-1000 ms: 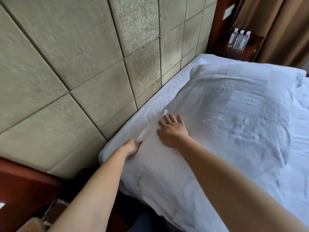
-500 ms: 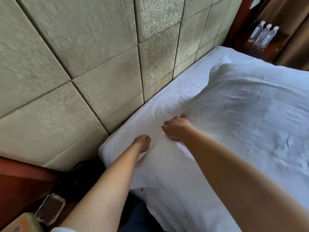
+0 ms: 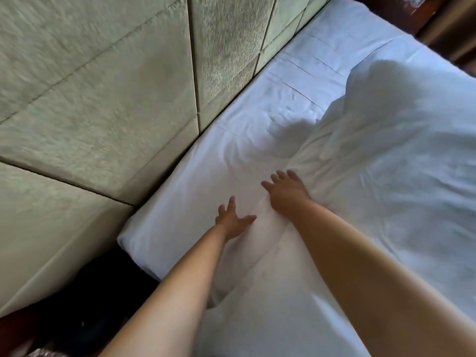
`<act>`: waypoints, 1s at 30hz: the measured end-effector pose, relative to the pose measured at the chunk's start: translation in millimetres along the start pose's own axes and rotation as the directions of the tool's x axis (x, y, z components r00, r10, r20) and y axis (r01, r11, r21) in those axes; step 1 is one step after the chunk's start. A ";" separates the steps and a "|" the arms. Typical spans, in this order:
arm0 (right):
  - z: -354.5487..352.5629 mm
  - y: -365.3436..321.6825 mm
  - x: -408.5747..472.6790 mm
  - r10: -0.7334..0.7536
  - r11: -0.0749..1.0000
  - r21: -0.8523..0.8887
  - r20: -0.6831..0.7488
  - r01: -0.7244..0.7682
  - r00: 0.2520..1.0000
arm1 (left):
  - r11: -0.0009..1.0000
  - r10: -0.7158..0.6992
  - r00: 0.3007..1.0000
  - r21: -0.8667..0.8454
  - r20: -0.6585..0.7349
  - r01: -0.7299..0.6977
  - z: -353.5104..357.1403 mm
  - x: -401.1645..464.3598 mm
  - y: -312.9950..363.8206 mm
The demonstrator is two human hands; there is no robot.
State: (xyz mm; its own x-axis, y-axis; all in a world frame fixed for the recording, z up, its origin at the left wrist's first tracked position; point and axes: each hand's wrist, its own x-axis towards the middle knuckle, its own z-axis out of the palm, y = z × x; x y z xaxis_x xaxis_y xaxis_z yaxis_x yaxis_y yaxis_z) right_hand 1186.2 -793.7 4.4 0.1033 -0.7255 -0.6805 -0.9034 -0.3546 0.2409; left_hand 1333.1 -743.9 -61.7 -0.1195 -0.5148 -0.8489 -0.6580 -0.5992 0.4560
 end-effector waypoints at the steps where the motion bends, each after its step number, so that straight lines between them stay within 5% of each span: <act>1: -0.4 4.3 7.6 0.007 0.999 -0.039 0.008 -0.006 1.000 | 0.993 -0.009 0.998 -0.116 0.062 0.016 -0.4 4.1 3.8; 6: -1.9 17.5 41.8 0.027 0.977 -0.212 0.189 0.014 0.982 | 0.948 0.027 0.896 -0.297 0.443 0.118 0.7 6.6 38.2; 12: -0.7 41.3 60.3 0.054 0.904 -0.411 0.379 0.116 0.924 | 0.998 0.042 0.945 -0.054 0.325 -0.025 22.5 14.7 53.3; 24: -13.1 62.3 63.3 0.052 0.965 -0.262 0.082 -0.029 0.995 | 0.989 -0.082 0.940 -0.089 0.331 0.118 20.1 6.7 64.9; 30: -55.0 56.3 55.2 0.025 0.964 -0.267 -0.002 -0.025 1.000 | 0.995 -0.034 0.954 -0.078 0.299 0.060 -8.9 -16.0 74.0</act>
State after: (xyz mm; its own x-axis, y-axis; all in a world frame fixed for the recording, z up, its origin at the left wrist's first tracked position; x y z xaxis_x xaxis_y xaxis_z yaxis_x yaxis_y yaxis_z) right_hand 1163.9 -886.2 18.5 0.0817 -0.7353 -0.6728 -0.7621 -0.4811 0.4333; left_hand 1293.0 -785.5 -12.0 -0.3136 -0.2877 -0.9049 -0.6036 -0.6753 0.4239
